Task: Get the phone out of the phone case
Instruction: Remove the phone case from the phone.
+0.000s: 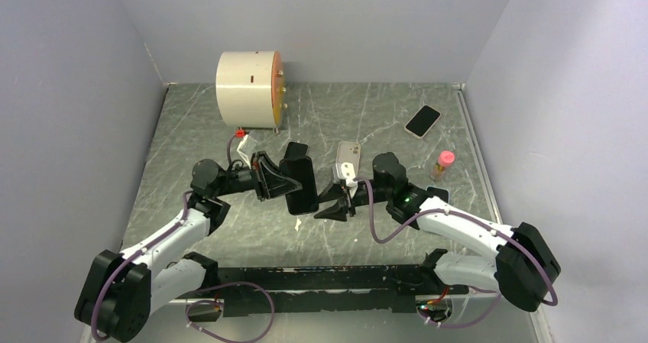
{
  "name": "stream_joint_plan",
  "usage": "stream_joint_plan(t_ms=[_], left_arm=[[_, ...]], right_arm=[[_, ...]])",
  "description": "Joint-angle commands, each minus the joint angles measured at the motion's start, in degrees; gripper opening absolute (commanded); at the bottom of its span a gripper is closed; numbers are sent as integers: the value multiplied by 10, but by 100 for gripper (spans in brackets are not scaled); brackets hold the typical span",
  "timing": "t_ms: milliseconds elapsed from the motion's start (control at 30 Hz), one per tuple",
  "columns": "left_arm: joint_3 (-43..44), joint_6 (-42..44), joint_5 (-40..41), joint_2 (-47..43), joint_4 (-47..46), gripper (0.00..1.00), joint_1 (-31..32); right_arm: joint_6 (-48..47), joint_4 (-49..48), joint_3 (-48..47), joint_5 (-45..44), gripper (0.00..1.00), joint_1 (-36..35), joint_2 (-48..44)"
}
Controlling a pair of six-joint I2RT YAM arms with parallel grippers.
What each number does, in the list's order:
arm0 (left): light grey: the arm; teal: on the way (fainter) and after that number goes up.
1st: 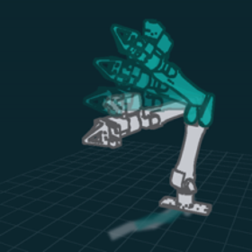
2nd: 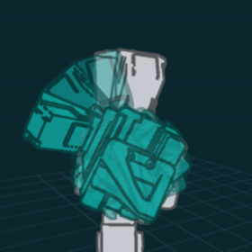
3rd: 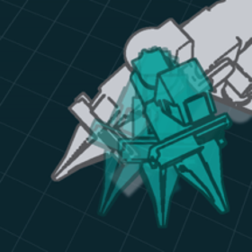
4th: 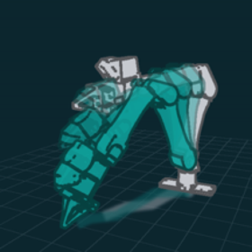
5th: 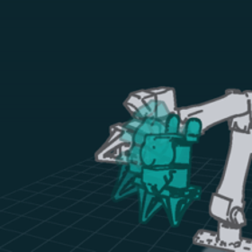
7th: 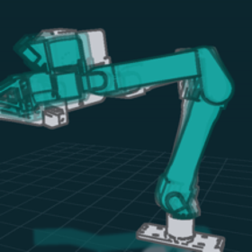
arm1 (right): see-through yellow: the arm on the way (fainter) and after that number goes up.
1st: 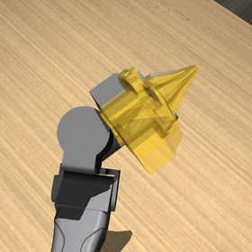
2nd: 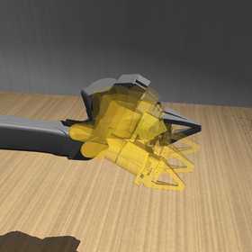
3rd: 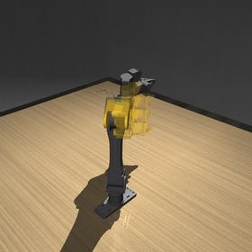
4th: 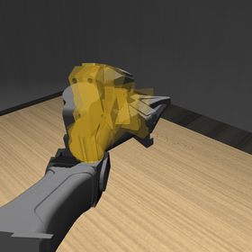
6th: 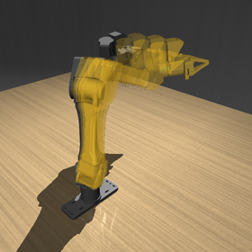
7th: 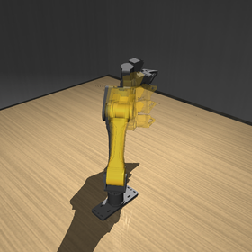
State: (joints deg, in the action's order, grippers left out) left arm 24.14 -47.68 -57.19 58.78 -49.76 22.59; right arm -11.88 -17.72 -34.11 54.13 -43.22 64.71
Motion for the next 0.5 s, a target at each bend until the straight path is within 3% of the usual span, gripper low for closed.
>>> stream_joint_plan(t_ms=[0,233,400,467], left_arm=[[14,-12,9,-4,-61,2,2],[6,-39,4,1,-80,3,5],[6,-89,-2,13,-106,3,5],[6,-117,-9,22,-135,3,5]], right_arm=[[11,-34,-27,19,40,-8,8],[-11,-22,-36,9,24,-8,15],[-95,15,-37,8,2,-9,11],[-131,31,-38,1,0,-9,10]])
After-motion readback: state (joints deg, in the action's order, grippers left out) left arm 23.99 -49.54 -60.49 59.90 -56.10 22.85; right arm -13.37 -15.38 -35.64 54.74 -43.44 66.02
